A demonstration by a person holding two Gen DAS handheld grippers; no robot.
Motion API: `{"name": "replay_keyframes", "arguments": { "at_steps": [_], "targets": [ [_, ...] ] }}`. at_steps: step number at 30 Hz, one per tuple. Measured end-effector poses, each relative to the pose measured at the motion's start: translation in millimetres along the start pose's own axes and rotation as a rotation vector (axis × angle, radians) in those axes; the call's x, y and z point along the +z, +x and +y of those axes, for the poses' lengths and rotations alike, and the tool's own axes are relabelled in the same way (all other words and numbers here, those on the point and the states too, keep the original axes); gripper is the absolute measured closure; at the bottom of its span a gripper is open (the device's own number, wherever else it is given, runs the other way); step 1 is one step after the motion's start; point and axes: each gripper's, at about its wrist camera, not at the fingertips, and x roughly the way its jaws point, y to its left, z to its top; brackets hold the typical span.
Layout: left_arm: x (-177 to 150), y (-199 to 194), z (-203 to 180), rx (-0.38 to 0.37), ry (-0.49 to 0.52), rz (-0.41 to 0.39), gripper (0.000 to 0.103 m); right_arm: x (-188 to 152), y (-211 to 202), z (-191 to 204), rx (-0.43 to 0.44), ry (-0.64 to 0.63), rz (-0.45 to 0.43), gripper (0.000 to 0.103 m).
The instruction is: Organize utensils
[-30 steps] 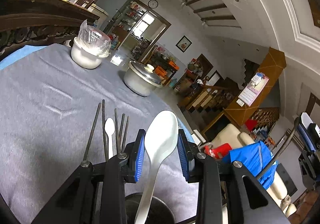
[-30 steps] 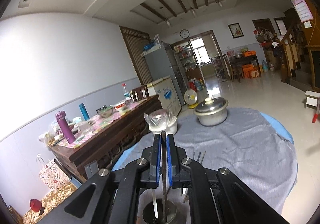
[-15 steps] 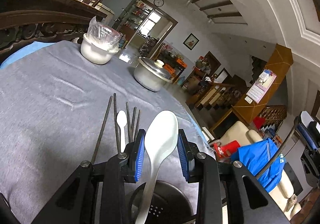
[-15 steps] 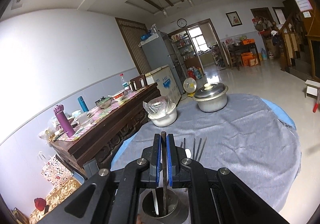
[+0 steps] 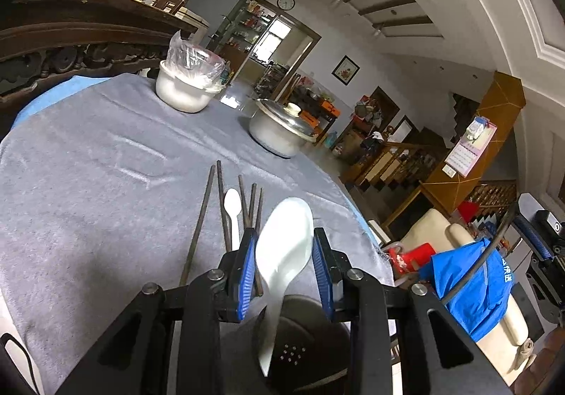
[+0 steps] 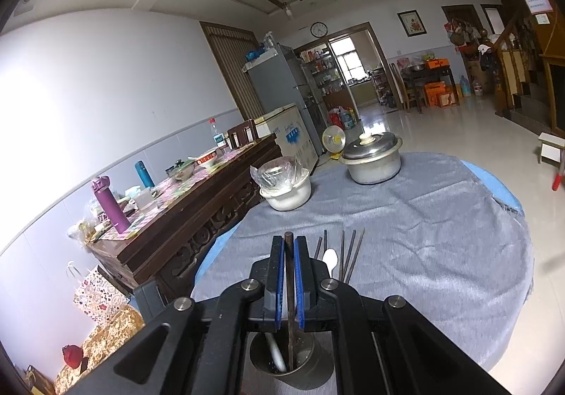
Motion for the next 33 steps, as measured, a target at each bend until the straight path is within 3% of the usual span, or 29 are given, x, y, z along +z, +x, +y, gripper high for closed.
{"name": "replay_keyframes", "arguments": {
  "at_steps": [18, 26, 29, 33],
  "targets": [
    [-3.9, -18.6, 6.1, 0.046, 0.015, 0.021, 0.071, -8.6, 3.4, 4.4, -0.021, -0.007, 0.024, 0.097],
    [-4.2, -27.7, -2.6, 0.08, 0.08, 0.02, 0.071, -13.2, 13.4, -14.6, -0.044, 0.062, 0.089, 0.094],
    [-1.7, -33.8, -10.0, 0.109, 0.142, 0.023, 0.07, -12.3, 10.4, -22.4, -0.043, 0.097, 0.08, 0.075],
    [-0.1, -40.3, -19.4, 0.188, 0.245, 0.038, 0.04, -8.3, 1.1, -33.9, -0.072, 0.123, 0.04, 0.065]
  ]
}}
